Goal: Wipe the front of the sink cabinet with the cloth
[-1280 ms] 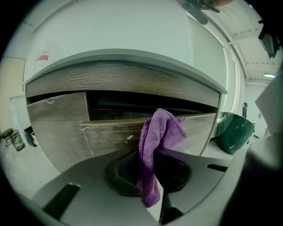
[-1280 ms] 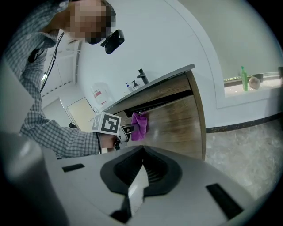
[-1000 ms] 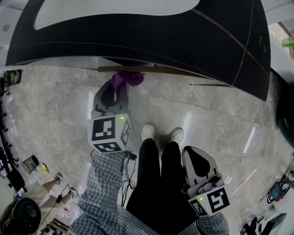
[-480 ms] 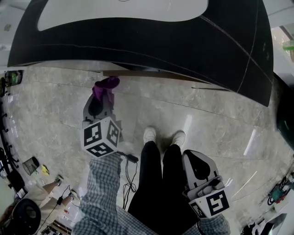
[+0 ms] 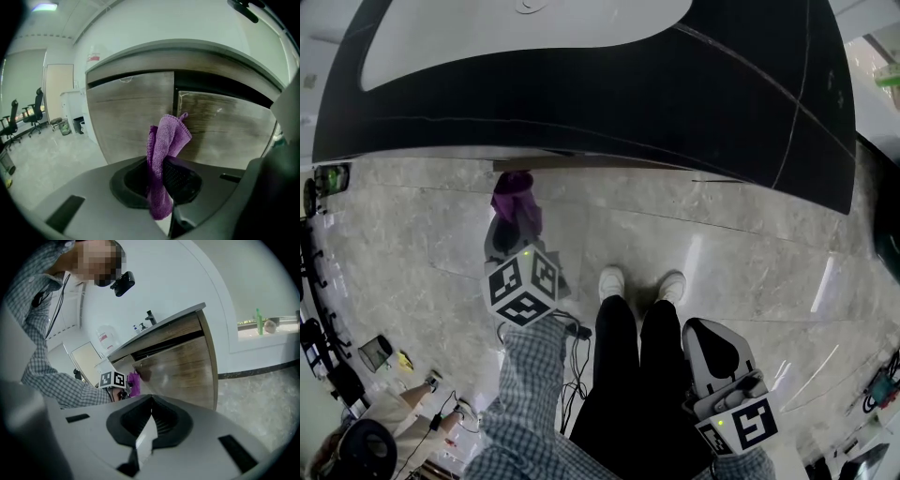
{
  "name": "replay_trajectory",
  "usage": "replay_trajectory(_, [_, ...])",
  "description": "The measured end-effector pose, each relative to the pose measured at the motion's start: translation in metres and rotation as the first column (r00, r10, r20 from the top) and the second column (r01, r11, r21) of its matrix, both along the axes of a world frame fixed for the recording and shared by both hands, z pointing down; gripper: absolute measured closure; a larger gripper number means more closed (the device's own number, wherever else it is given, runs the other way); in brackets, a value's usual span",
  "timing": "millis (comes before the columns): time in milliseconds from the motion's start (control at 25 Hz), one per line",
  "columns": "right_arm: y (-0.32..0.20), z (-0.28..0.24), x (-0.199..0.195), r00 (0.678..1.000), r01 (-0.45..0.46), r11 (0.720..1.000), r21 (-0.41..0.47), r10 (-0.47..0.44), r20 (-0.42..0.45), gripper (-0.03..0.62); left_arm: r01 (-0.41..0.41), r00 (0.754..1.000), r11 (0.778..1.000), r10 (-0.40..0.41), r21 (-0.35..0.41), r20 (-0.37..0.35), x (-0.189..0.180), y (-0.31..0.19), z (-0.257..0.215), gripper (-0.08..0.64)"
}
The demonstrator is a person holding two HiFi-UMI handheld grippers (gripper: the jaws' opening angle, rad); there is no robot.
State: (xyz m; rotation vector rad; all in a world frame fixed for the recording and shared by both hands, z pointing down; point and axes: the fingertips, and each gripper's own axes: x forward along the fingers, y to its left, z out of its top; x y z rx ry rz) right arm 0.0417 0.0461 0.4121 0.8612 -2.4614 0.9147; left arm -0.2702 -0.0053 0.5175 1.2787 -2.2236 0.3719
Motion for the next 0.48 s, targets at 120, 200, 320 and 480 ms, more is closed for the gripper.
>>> replay_trajectory(120, [0.0, 0.004, 0.011, 1.0, -0.016, 1.0, -0.005, 0.016, -0.004, 0.575, -0.025, 1.0, 1.0, 0.025, 0.002, -0.008, 0.016, -0.01, 0.008, 0.506])
replay_trajectory(200, [-0.001, 0.008, 0.018, 1.0, -0.027, 1.0, -0.007, 0.027, -0.005, 0.575, -0.037, 0.999, 0.999, 0.037, 0.006, -0.012, 0.025, -0.017, 0.012, 0.506])
replay_trajectory(320, [-0.001, 0.011, 0.027, 0.999, -0.038, 0.999, -0.013, 0.038, -0.005, 0.575, -0.049, 0.999, 0.999, 0.049, 0.004, -0.015, 0.036, -0.026, 0.016, 0.506])
replay_trajectory(480, [0.001, 0.014, 0.035, 0.999, -0.053, 0.998, -0.026, 0.053, -0.004, 0.575, -0.072, 0.997, 0.997, 0.072, 0.005, -0.023, 0.054, -0.036, 0.016, 0.506])
